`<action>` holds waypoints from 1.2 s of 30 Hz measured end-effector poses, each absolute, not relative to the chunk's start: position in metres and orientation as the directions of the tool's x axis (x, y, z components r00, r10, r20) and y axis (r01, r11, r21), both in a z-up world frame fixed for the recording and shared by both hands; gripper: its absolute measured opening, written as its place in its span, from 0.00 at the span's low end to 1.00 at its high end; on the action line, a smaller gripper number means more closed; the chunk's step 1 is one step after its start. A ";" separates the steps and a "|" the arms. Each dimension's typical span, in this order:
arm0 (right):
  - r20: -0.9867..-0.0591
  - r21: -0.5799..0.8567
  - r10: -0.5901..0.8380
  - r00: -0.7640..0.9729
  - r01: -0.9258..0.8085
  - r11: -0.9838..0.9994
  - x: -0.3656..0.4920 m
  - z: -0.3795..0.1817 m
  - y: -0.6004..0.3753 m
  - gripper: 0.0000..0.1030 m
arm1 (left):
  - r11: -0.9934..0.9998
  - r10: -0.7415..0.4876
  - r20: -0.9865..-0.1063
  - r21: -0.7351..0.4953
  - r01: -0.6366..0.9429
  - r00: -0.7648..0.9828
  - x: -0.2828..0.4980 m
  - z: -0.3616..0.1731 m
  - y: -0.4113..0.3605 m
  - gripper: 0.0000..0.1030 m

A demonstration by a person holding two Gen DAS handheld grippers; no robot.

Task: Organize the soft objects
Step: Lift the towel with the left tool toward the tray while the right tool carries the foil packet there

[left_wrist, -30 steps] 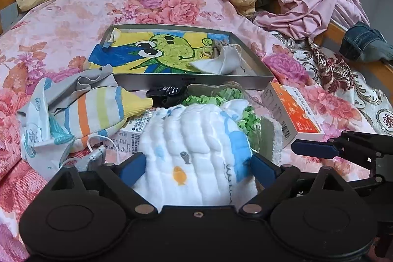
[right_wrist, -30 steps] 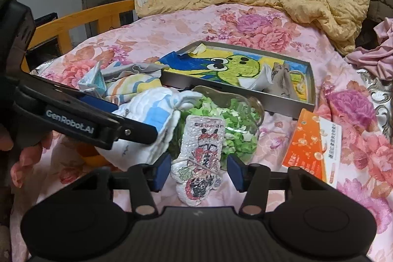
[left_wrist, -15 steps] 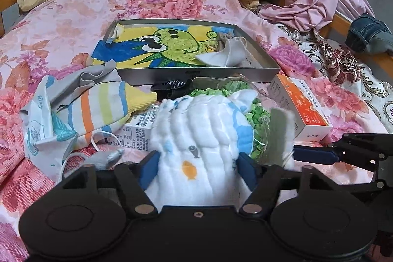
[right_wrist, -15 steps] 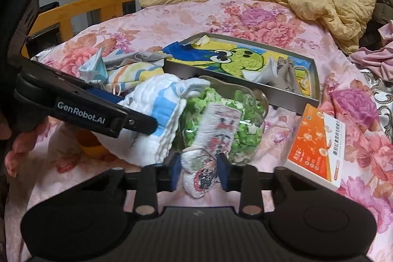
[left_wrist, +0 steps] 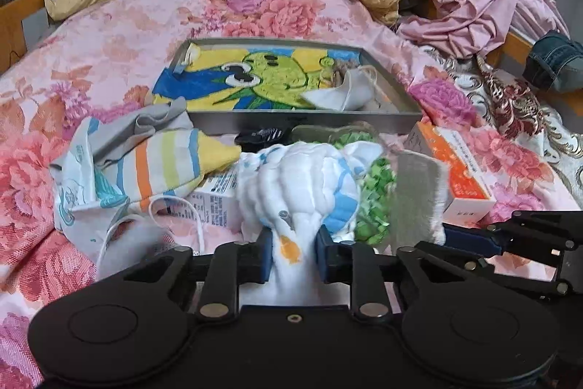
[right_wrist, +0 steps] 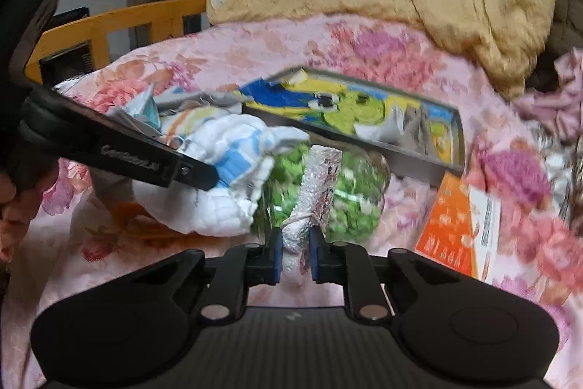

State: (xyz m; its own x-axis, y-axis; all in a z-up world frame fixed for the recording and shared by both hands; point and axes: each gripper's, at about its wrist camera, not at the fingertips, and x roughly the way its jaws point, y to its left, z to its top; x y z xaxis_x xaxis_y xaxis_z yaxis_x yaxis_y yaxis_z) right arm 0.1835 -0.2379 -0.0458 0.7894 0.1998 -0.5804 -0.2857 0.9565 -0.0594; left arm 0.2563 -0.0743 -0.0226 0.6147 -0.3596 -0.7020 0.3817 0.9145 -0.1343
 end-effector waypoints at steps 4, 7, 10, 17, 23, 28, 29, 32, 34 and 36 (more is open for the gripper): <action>-0.545 -0.074 0.201 0.814 -0.285 0.956 0.179 -0.041 -0.237 0.15 | 0.912 -0.364 -0.692 -0.129 0.390 0.623 0.249 -0.014 -0.080 0.19; -0.520 -0.060 0.202 0.830 -0.271 0.961 0.177 -0.037 -0.241 0.15 | 0.908 -0.378 -0.676 -0.138 0.395 0.632 0.244 -0.005 -0.082 0.19; -0.483 -0.049 0.205 0.851 -0.261 0.964 0.173 -0.031 -0.245 0.15 | 0.908 -0.393 -0.657 -0.165 0.386 0.643 0.241 0.006 -0.081 0.19; -0.381 -0.039 0.191 0.904 -0.222 0.974 0.163 -0.019 -0.254 0.15 | 0.913 -0.402 -0.591 -0.196 0.358 0.700 0.236 0.036 -0.077 0.19; -0.301 -0.044 0.169 0.938 -0.191 0.981 0.169 -0.006 -0.261 0.15 | 0.915 -0.402 -0.532 -0.215 0.340 0.746 0.243 0.058 -0.079 0.19; -0.246 -0.071 0.132 0.960 -0.153 0.986 0.203 0.000 -0.261 0.15 | 0.941 -0.339 -0.504 -0.183 0.285 0.795 0.263 0.066 -0.090 0.19; -0.238 -0.069 0.129 0.963 -0.149 0.986 0.211 0.001 -0.262 0.15 | 0.947 -0.321 -0.497 -0.171 0.272 0.806 0.269 0.067 -0.093 0.19; -0.223 -0.057 0.118 0.968 -0.133 0.989 0.237 0.003 -0.269 0.15 | 0.953 -0.302 -0.481 -0.174 0.248 0.823 0.288 0.069 -0.100 0.19; -0.225 -0.043 0.105 0.969 -0.118 0.992 0.255 0.003 -0.275 0.15 | 0.955 -0.293 -0.476 -0.184 0.232 0.829 0.304 0.069 -0.103 0.19; -0.225 -0.040 0.087 0.970 -0.098 0.994 0.270 0.002 -0.283 0.15 | 0.956 -0.287 -0.479 -0.202 0.214 0.830 0.320 0.067 -0.107 0.19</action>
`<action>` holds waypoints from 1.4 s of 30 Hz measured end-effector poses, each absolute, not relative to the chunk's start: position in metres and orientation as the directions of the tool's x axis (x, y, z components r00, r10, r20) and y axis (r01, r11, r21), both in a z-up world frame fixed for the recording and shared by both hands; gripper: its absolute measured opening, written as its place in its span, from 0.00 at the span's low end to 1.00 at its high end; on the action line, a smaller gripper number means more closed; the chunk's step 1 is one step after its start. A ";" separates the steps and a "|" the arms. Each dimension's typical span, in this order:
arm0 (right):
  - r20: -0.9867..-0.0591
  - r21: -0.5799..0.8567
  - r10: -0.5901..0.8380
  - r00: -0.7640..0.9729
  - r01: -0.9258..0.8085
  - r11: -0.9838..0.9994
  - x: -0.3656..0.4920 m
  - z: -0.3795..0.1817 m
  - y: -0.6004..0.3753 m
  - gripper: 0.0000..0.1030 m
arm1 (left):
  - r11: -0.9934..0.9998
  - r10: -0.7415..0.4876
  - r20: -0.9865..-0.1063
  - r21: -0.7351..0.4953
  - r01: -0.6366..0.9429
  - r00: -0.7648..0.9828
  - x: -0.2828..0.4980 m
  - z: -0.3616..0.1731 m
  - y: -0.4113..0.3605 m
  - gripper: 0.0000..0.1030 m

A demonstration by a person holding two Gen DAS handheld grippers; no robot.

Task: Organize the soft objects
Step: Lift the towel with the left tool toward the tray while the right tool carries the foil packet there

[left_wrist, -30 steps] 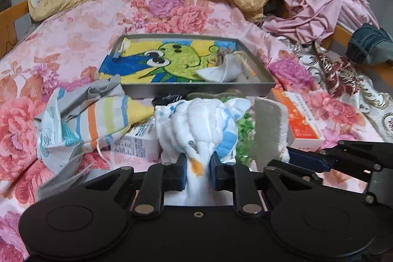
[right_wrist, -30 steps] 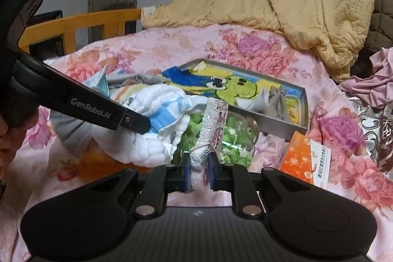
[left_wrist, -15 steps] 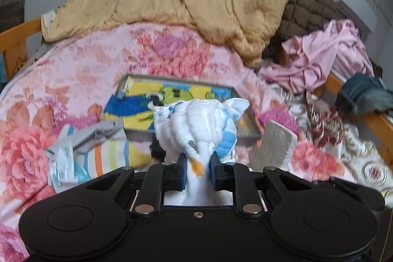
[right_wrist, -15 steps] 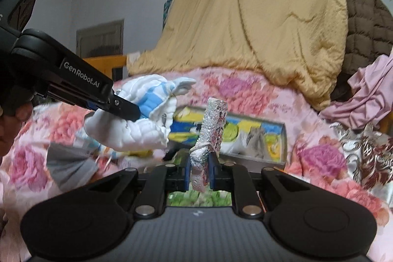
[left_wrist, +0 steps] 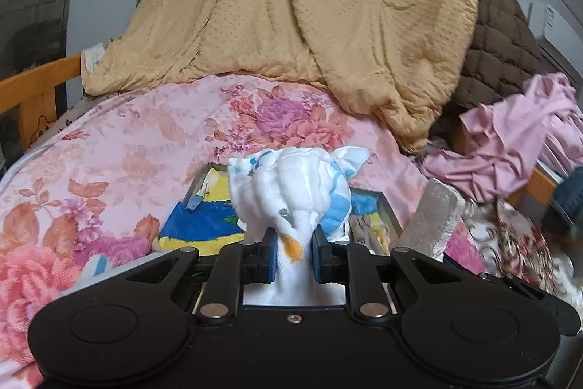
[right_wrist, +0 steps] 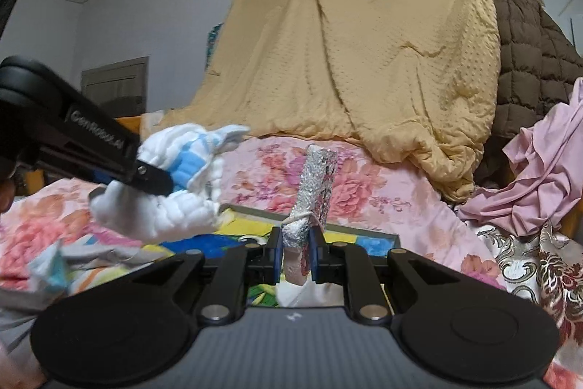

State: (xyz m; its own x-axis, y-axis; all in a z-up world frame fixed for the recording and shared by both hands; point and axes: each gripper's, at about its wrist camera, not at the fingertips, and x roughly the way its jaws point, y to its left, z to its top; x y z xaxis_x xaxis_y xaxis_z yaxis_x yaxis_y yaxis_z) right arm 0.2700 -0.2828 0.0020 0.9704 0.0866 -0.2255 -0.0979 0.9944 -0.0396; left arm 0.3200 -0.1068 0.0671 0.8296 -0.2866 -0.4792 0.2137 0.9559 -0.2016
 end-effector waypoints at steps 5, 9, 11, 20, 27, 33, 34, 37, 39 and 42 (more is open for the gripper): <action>-0.240 -0.054 0.028 0.970 -0.042 0.998 0.301 -0.004 -0.298 0.16 | 0.953 -0.286 -0.481 -0.230 0.196 0.829 0.355 0.057 -0.118 0.19; -0.284 -0.043 -0.008 0.959 -0.004 0.999 0.323 -0.013 -0.310 0.16 | 0.944 -0.303 -0.489 -0.270 0.188 0.818 0.381 0.043 -0.129 0.19; -0.303 -0.030 -0.017 0.953 0.008 1.000 0.332 -0.018 -0.315 0.16 | 0.944 -0.303 -0.505 -0.273 0.184 0.808 0.394 0.033 -0.135 0.19; -0.402 0.044 0.031 0.915 -0.015 0.999 0.357 -0.032 -0.329 0.16 | 0.951 -0.279 -0.560 -0.273 0.144 0.780 0.431 0.001 -0.157 0.19; -0.442 0.064 0.075 0.894 -0.052 0.997 0.363 -0.041 -0.328 0.17 | 0.964 -0.230 -0.625 -0.250 0.088 0.746 0.443 -0.020 -0.160 0.19; -0.469 0.130 0.128 0.874 -0.075 0.989 0.368 -0.046 -0.332 0.22 | 0.974 -0.194 -0.653 -0.218 0.064 0.732 0.448 -0.028 -0.161 0.20; -0.473 0.134 0.136 0.871 -0.082 0.988 0.369 -0.048 -0.332 0.22 | 0.975 -0.190 -0.658 -0.212 0.063 0.729 0.449 -0.030 -0.161 0.20; -0.483 0.150 0.159 0.861 -0.097 0.984 0.370 -0.051 -0.330 0.25 | 0.976 -0.184 -0.670 -0.211 0.053 0.719 0.452 -0.033 -0.160 0.21; -0.486 0.170 0.177 0.856 -0.106 0.980 0.371 -0.051 -0.330 0.35 | 0.976 -0.183 -0.679 -0.211 0.049 0.711 0.452 -0.035 -0.161 0.21; -0.478 0.195 0.198 0.856 -0.117 0.974 0.370 -0.049 -0.332 0.45 | 0.978 -0.178 -0.688 -0.201 0.052 0.704 0.452 -0.038 -0.162 0.22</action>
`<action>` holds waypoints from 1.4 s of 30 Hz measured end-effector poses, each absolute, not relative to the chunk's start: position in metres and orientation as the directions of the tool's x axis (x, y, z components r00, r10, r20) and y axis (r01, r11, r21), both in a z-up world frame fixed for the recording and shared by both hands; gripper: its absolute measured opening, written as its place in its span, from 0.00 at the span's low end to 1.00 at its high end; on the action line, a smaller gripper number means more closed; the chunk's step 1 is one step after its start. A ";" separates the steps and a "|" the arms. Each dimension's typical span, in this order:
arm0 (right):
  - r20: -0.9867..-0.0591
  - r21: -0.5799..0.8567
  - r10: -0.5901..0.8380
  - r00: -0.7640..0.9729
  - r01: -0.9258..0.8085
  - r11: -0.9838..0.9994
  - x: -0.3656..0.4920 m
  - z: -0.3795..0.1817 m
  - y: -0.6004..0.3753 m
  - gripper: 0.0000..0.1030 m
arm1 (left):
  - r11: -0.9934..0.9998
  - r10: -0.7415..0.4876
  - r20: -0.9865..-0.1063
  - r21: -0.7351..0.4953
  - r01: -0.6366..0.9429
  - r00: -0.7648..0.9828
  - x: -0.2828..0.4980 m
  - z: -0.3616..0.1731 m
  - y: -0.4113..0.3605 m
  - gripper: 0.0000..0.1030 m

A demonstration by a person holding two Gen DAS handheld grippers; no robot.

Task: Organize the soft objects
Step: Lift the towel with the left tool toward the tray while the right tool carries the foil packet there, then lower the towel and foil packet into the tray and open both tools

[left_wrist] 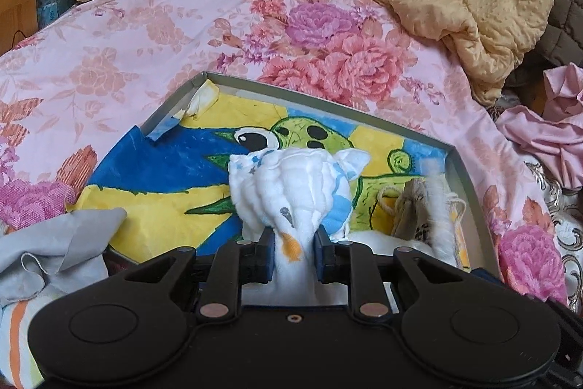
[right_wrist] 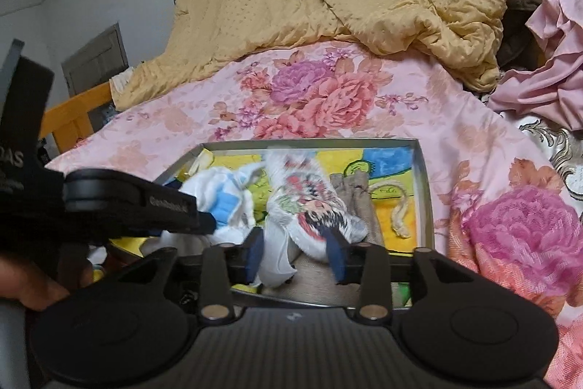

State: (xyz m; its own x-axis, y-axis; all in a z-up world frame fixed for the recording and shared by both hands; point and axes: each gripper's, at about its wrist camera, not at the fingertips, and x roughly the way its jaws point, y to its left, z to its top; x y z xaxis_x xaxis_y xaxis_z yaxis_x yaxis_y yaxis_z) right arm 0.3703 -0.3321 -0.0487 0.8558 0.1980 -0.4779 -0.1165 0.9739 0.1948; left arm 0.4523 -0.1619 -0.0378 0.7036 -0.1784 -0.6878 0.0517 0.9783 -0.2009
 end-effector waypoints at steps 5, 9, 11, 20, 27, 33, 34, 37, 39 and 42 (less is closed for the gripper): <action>-0.465 0.198 0.198 0.863 -0.117 0.973 0.368 -0.045 -0.333 0.59 | 0.978 -0.175 -0.689 -0.201 0.047 0.703 0.451 -0.037 -0.163 0.28; -0.453 0.202 0.198 0.869 -0.116 0.972 0.366 -0.042 -0.335 0.70 | 0.981 -0.164 -0.687 -0.186 0.047 0.708 0.448 -0.035 -0.162 0.36; -0.446 0.201 0.193 0.874 -0.112 0.973 0.365 -0.040 -0.336 0.74 | 0.982 -0.157 -0.686 -0.184 0.039 0.710 0.446 -0.033 -0.161 0.40; -0.420 0.210 0.176 0.890 -0.094 0.973 0.362 -0.030 -0.344 0.90 | 0.983 -0.115 -0.651 -0.181 -0.006 0.750 0.434 -0.013 -0.144 0.65; -0.379 0.212 0.167 0.910 -0.090 0.973 0.347 -0.013 -0.345 0.98 | 0.979 -0.111 -0.609 -0.203 -0.018 0.785 0.407 0.006 -0.120 0.82; -0.336 0.176 0.161 0.928 -0.106 0.979 0.325 0.003 -0.336 1.00 | 0.980 -0.133 -0.568 -0.200 0.020 0.812 0.374 0.023 -0.099 0.93; -0.331 0.167 0.160 0.930 -0.109 0.980 0.321 0.005 -0.334 1.00 | 0.980 -0.132 -0.563 -0.197 0.023 0.816 0.368 0.026 -0.096 0.94; -0.317 0.141 0.165 0.934 -0.126 0.982 0.306 0.010 -0.328 1.00 | 0.982 -0.136 -0.543 -0.183 0.041 0.829 0.349 0.035 -0.091 0.97; -0.306 0.124 0.171 0.936 -0.139 0.982 0.294 0.013 -0.324 1.00 | 0.983 -0.139 -0.526 -0.174 0.054 0.839 0.336 0.040 -0.088 0.98; -0.300 0.109 0.169 0.939 -0.142 0.984 0.277 0.016 -0.321 1.00 | 0.984 -0.146 -0.509 -0.163 0.072 0.848 0.317 0.047 -0.084 0.99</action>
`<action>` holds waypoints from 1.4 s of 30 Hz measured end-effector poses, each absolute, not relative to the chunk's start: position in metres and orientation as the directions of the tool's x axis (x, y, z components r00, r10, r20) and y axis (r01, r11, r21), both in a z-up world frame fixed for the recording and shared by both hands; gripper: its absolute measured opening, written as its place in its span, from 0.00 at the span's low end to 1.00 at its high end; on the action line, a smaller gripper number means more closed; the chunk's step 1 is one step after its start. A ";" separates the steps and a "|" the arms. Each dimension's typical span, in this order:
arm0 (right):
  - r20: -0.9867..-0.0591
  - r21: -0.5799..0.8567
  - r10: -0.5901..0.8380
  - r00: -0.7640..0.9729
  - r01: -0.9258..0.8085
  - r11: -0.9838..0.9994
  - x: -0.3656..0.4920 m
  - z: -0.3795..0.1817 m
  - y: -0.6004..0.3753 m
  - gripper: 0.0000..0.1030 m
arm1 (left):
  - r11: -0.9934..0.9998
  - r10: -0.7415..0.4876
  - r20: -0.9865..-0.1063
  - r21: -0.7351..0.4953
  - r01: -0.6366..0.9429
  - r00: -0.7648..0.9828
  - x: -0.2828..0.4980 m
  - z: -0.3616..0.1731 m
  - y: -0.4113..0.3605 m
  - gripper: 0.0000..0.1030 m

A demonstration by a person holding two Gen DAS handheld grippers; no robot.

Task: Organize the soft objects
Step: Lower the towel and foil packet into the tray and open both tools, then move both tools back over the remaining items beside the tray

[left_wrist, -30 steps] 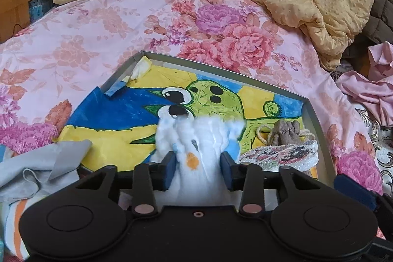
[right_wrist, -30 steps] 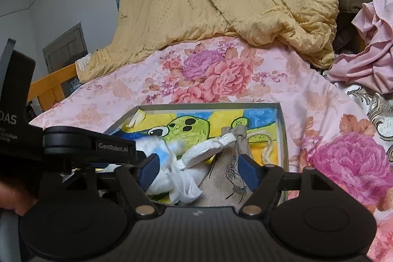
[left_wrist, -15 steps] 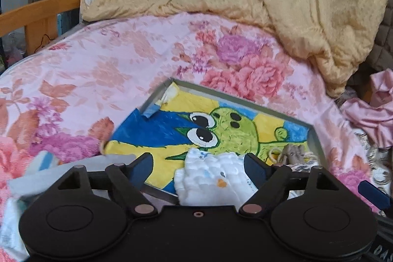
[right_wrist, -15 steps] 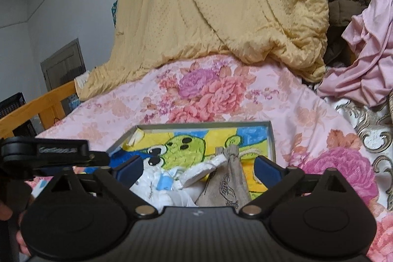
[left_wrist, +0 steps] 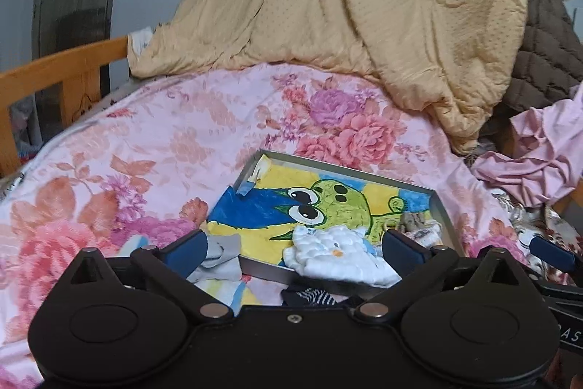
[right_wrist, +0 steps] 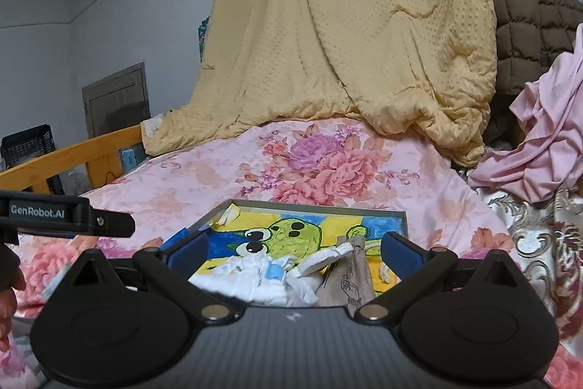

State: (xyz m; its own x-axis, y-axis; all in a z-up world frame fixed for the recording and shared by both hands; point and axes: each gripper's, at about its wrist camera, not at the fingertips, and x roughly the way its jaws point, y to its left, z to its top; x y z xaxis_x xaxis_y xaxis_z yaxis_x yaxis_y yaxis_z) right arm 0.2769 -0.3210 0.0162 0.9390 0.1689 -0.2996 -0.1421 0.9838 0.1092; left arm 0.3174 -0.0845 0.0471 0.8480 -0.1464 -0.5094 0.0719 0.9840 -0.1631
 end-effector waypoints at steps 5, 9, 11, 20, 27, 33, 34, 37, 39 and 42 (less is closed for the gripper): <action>-0.273 0.132 0.160 0.949 -0.128 0.983 0.246 0.025 -0.321 1.00 | 0.982 -0.169 -0.492 -0.160 0.102 0.854 0.286 0.055 -0.079 0.99; -0.269 0.129 0.160 0.950 -0.129 0.983 0.219 0.027 -0.317 1.00 | 0.976 -0.202 -0.495 -0.173 0.132 0.845 0.259 0.057 -0.073 0.99; -0.271 0.134 0.160 0.949 -0.128 0.983 0.207 0.026 -0.315 1.00 | 0.972 -0.218 -0.496 -0.191 0.140 0.841 0.247 0.058 -0.067 0.99; -0.251 0.185 0.155 0.955 -0.110 0.977 0.152 0.021 -0.306 1.00 | 0.967 -0.242 -0.486 -0.188 0.170 0.840 0.194 0.054 -0.041 0.99; -0.233 0.207 0.142 0.962 -0.093 0.974 0.112 0.018 -0.297 1.00 | 0.966 -0.247 -0.488 -0.187 0.176 0.837 0.165 0.042 -0.021 0.99; -0.298 0.212 0.167 0.940 -0.105 0.972 0.096 0.007 -0.281 1.00 | 0.967 -0.248 -0.499 -0.183 0.178 0.830 0.146 0.030 -0.008 0.99; -0.316 0.210 0.174 0.933 -0.110 0.971 0.094 0.004 -0.277 1.00 | 0.967 -0.248 -0.503 -0.181 0.180 0.828 0.143 0.027 -0.005 0.99; -0.355 0.189 0.170 0.919 -0.108 0.976 0.088 -0.001 -0.265 1.00 | 0.968 -0.249 -0.524 -0.172 0.185 0.814 0.137 0.019 -0.001 0.99; -0.371 0.183 0.182 0.911 -0.120 0.976 0.085 -0.004 -0.259 1.00 | 0.968 -0.250 -0.531 -0.167 0.189 0.810 0.131 0.013 0.003 0.99; -0.394 0.182 0.195 0.898 -0.131 0.974 0.081 -0.008 -0.250 1.00 | 0.969 -0.247 -0.541 -0.158 0.192 0.804 0.124 0.006 0.008 0.99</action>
State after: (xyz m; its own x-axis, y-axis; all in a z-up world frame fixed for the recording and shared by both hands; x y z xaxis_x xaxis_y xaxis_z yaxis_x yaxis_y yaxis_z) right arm 0.0809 -0.2505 -0.0083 0.8984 0.1946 -0.3938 -0.1312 0.9745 0.1823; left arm 0.1238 0.0081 0.0061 0.8037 -0.2473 -0.5413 0.1917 0.9687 -0.1579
